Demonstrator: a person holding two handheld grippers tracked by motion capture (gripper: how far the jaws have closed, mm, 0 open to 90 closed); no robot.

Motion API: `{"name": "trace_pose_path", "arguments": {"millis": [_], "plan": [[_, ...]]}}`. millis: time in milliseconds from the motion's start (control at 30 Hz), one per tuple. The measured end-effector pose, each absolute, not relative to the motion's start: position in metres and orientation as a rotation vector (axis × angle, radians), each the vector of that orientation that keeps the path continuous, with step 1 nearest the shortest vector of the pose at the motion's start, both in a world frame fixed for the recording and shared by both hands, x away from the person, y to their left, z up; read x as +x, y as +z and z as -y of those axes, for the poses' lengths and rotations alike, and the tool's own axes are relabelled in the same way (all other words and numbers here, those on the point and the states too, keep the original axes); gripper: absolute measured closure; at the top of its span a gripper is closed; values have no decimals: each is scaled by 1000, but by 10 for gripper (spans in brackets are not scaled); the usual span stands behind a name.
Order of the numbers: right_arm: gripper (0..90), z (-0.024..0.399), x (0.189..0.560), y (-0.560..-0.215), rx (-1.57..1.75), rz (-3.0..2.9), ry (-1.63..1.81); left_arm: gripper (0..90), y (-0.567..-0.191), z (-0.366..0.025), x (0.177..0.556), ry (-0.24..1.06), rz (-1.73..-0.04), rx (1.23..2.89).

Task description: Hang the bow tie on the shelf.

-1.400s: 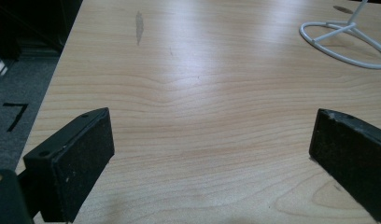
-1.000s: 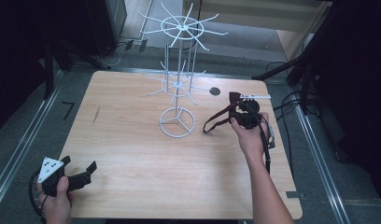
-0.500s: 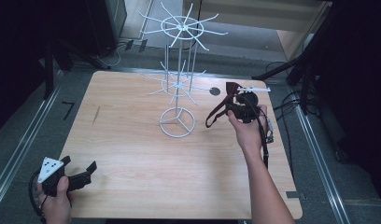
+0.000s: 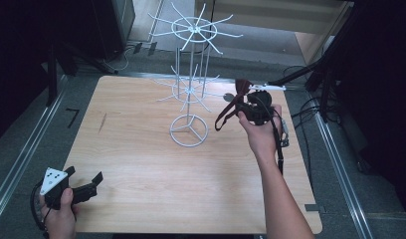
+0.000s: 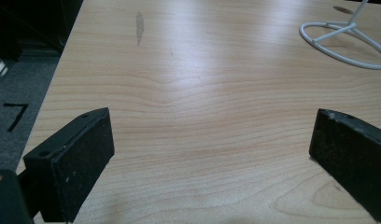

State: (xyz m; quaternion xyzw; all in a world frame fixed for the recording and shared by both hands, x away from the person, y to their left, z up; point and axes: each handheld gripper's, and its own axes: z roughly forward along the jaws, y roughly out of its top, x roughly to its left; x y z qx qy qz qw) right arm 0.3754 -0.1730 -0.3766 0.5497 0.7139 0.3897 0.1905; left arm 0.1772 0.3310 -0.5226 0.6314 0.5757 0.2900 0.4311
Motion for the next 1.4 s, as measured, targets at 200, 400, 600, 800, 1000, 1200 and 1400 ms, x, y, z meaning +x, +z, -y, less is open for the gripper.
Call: {"name": "trace_pose_path", "arguments": {"millis": [200, 400, 600, 800, 1000, 1200, 1400], "plan": [[802, 167, 376, -370, 1519, -2013, 1104, 4, -523, -331, 177, 722, -1435, 1576], [801, 157, 376, -363, 1494, -2021, 1117, 4, -523, -331, 177, 722, -1436, 1575], [801, 151, 379, -359, 1481, -2026, 1118, 4, -523, -331, 177, 722, -1436, 1575], [801, 147, 385, -362, 1494, -2039, 1101, 4, -523, -331, 177, 722, -1436, 1573], [801, 144, 389, -368, 1506, -2048, 1094, 4, -523, -331, 177, 721, -1435, 1573], [800, 137, 392, -376, 1507, -2068, 1082, 4, -523, -331, 177, 721, -1435, 1573], [799, 127, 392, -381, 1496, -2087, 1075, 4, -523, -331, 177, 721, -1435, 1572]]}}
